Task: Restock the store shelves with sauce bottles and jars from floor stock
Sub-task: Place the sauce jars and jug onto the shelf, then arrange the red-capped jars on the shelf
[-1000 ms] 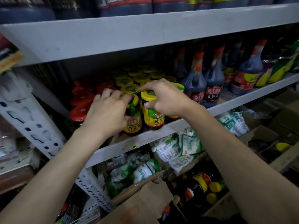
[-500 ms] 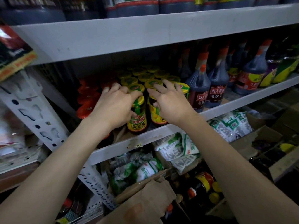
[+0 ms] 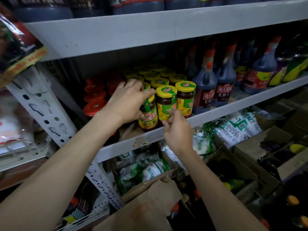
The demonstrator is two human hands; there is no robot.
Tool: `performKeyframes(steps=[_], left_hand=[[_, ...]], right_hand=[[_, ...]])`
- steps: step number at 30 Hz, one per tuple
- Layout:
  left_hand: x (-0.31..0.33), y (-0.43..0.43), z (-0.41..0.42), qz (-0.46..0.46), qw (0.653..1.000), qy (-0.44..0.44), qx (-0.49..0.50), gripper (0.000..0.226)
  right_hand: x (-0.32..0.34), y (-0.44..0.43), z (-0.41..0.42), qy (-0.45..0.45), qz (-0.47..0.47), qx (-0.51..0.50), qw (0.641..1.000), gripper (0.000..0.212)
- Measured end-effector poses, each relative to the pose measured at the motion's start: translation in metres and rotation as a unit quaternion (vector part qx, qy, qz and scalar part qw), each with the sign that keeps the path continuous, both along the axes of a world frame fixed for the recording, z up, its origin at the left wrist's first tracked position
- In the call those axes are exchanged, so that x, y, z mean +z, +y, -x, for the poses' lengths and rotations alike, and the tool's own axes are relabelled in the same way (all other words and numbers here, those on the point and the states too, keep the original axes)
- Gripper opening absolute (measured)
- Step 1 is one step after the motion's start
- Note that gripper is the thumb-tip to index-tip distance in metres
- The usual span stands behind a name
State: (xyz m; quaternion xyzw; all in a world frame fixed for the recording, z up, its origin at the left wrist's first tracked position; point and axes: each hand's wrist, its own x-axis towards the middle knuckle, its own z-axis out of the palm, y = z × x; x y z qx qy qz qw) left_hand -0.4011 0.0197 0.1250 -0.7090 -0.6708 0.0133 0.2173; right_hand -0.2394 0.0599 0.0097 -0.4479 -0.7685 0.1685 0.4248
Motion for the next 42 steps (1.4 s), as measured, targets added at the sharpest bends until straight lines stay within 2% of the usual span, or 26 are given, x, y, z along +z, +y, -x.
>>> performKeyframes(steps=[5,11,16,18,20,21,23,25,26,29,33,35,38,40,42], left_hand=[[-0.004,0.004,0.0,-0.005,1.0,-0.028,0.004,0.093],[-0.016,-0.003,0.004,-0.024,0.997,-0.073,0.001,0.09],[-0.028,-0.012,-0.012,-0.058,0.995,-0.086,0.011,0.092],[-0.04,-0.014,-0.037,-0.156,0.981,-0.108,-0.031,0.078],[-0.06,-0.008,-0.084,-0.258,0.944,-0.164,-0.124,0.051],[-0.074,-0.004,-0.113,-0.265,0.928,-0.204,-0.166,0.036],[-0.099,0.005,-0.172,-0.196,0.915,-0.29,-0.201,0.017],[-0.12,0.019,-0.223,-0.099,0.91,-0.363,-0.172,0.015],[-0.131,0.027,-0.244,-0.056,0.912,-0.373,-0.164,0.015],[-0.163,0.048,-0.301,0.081,0.916,-0.332,-0.211,0.018],[-0.211,0.056,-0.363,0.335,0.88,-0.225,-0.249,0.025],[-0.231,0.057,-0.377,0.378,0.871,-0.191,-0.249,0.025],[-0.255,0.05,-0.379,0.381,0.873,-0.194,-0.236,0.024],[-0.266,0.043,-0.375,0.378,0.876,-0.197,-0.227,0.025],[-0.274,0.039,-0.369,0.38,0.874,-0.203,-0.224,0.023]], right_hand=[[0.004,0.001,0.003,-0.002,-0.005,0.0,1.0,0.024],[0.003,0.009,0.006,-0.042,-0.018,-0.003,0.999,0.004],[0.007,0.009,-0.017,-0.053,-0.028,0.028,0.998,0.012],[0.008,0.009,-0.039,-0.052,-0.046,0.031,0.997,0.01],[0.008,0.01,-0.069,-0.074,-0.028,0.022,0.997,0.01],[0.008,0.011,-0.087,-0.103,-0.01,0.022,0.994,0.013],[0.001,0.014,-0.132,-0.198,0.04,0.04,0.979,0.015],[-0.01,0.017,-0.189,-0.281,0.129,0.035,0.95,0.016],[-0.017,0.016,-0.221,-0.305,0.178,0.018,0.935,0.02],[-0.039,0.001,-0.313,-0.288,0.272,-0.052,0.917,0.027],[-0.104,-0.037,-0.382,-0.222,0.353,-0.108,0.903,0.022],[-0.152,-0.057,-0.39,-0.202,0.389,-0.091,0.894,0.019],[-0.225,-0.08,-0.379,-0.194,0.389,-0.053,0.899,0.021],[-0.27,-0.085,-0.36,-0.24,0.356,-0.03,0.903,0.035],[-0.306,-0.086,-0.334,-0.29,0.308,-0.014,0.906,0.039]])
